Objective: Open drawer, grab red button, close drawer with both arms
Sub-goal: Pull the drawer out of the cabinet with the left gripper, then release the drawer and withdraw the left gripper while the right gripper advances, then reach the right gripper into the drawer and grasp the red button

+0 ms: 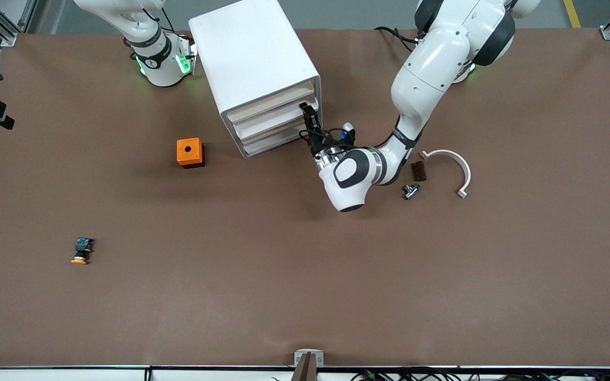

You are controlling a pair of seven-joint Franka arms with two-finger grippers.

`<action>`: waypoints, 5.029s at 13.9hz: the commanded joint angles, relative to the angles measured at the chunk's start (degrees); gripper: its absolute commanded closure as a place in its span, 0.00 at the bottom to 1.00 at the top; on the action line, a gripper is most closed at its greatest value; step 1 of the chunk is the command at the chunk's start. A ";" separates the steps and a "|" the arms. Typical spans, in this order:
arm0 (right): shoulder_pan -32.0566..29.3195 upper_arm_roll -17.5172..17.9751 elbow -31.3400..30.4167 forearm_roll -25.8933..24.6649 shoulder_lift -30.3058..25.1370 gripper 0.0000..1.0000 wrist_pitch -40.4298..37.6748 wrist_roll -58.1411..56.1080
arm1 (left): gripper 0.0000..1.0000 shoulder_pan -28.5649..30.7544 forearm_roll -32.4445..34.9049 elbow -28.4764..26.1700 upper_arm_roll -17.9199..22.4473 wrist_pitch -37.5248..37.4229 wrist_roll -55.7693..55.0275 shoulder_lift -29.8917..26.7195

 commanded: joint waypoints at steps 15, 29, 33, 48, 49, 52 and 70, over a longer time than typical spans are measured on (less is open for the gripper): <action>-1.40 0.45 0.78 -0.88 6.41 0.00 3.65 -0.51 | 0.90 12.33 -1.95 2.25 0.49 -0.09 0.17 -0.27; -3.42 0.45 0.78 -0.88 11.79 0.00 3.74 -0.42 | 0.03 15.50 -0.63 7.07 2.43 -0.45 23.94 -0.62; -2.81 0.45 0.70 -0.53 11.70 0.00 3.30 0.37 | 0.01 15.41 1.04 11.65 6.37 -0.27 41.09 -0.97; 12.55 0.80 -1.68 4.74 8.72 0.00 -0.39 40.69 | 0.01 3.56 45.20 14.56 12.01 30.30 75.40 -11.60; 14.49 0.89 -1.68 4.83 8.54 0.00 -0.22 44.63 | 0.01 2.33 50.56 14.47 12.01 32.75 72.79 -12.56; 19.59 0.89 -2.29 5.54 8.19 0.00 1.36 55.09 | 0.01 0.74 56.31 14.21 11.83 38.82 69.42 -12.83; 46.84 0.80 -10.99 4.75 11.60 0.00 22.37 97.66 | 0.01 -2.16 57.64 12.45 11.31 36.40 69.42 -13.62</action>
